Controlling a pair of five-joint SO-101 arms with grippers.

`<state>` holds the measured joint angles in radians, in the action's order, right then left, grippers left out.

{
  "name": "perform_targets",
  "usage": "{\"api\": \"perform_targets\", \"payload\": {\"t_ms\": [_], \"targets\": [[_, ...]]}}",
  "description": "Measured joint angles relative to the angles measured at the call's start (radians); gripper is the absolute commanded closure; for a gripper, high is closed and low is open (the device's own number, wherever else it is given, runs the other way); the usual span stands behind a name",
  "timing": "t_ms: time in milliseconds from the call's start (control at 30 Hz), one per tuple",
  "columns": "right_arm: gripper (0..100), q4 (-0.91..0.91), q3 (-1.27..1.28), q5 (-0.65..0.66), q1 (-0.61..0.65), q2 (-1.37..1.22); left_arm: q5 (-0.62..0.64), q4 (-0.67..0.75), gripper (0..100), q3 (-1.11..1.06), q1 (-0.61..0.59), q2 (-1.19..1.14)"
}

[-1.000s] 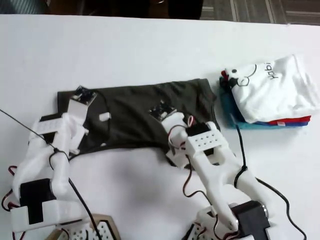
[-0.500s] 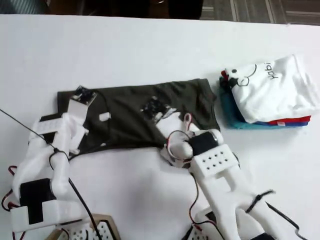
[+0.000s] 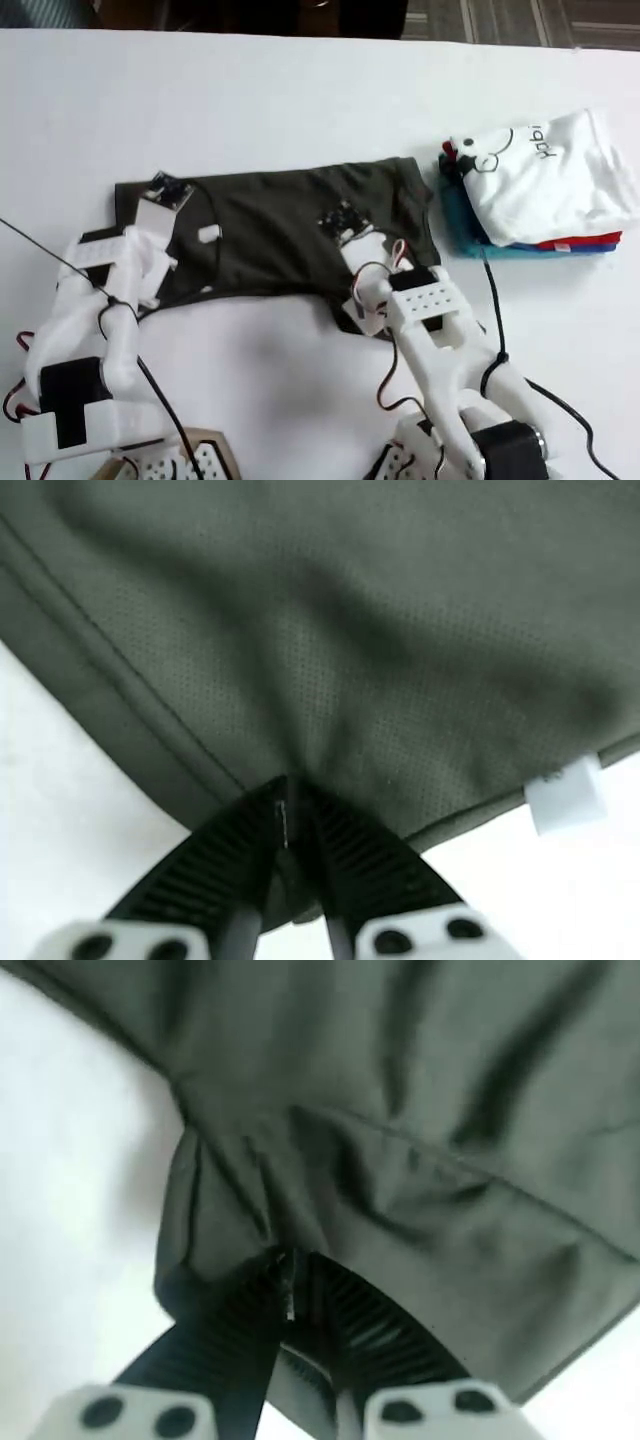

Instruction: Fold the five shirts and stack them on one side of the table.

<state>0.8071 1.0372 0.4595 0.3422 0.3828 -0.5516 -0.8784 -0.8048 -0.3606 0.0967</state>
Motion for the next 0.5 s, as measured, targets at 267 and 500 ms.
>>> {"api": "perform_targets", "payload": {"t_ms": [267, 500], "targets": [[97.9, 0.183, 0.0, 0.072, 0.175, 0.034, 0.0, 0.0, 97, 0.0, 0.0, 0.0], [97.9, 0.198, -0.015, 0.104, 0.112, 0.152, 0.0, 0.0, 97, 0.0, 0.0, 0.0]]}}
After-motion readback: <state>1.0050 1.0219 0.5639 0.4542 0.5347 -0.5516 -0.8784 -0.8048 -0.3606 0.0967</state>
